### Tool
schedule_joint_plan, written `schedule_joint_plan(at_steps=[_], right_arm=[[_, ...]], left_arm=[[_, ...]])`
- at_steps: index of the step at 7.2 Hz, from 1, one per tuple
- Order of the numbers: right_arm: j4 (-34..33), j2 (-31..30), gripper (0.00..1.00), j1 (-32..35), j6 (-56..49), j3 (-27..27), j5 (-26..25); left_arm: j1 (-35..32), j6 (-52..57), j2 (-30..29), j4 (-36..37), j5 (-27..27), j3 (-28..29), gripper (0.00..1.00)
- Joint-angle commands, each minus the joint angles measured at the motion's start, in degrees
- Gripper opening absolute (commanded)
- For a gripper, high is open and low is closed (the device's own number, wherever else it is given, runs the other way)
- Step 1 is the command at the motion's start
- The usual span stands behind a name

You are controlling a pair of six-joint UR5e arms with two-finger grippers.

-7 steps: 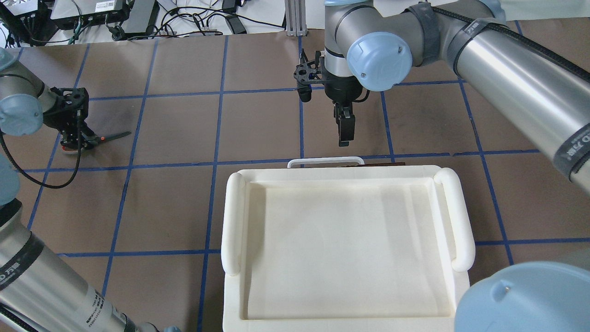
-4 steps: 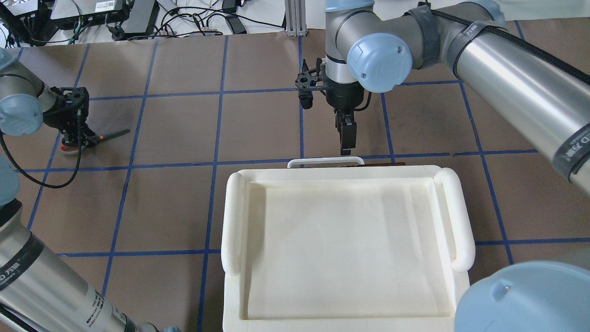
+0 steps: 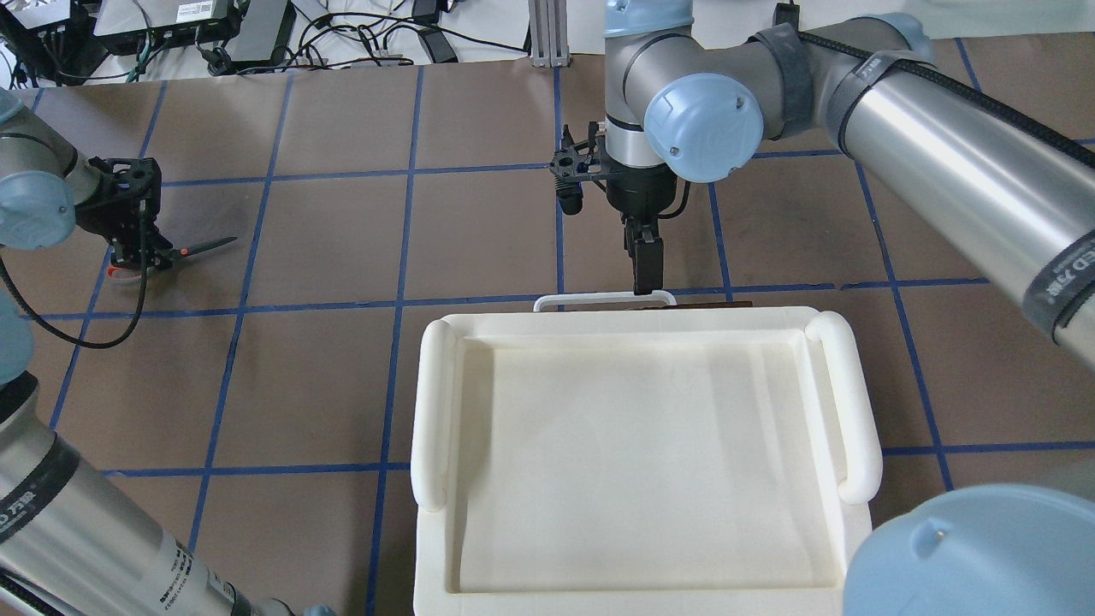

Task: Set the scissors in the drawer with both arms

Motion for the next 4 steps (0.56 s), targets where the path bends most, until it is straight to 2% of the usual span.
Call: schedule_joint_plan(at_steps=[1,4], right_arm=[[-1.2,0.1,0.99,0.1,-0.4,0.2,0.2],[-0.3,-0.4,0.98,0.6,1.1,-1.7,0.1]], left_arm=[[-0.1,0.4,1.2,-0.2,0.0,0.0,0.00],[-0.8,-0.8,6.1,-4.9,0.1,0.1,0.00]])
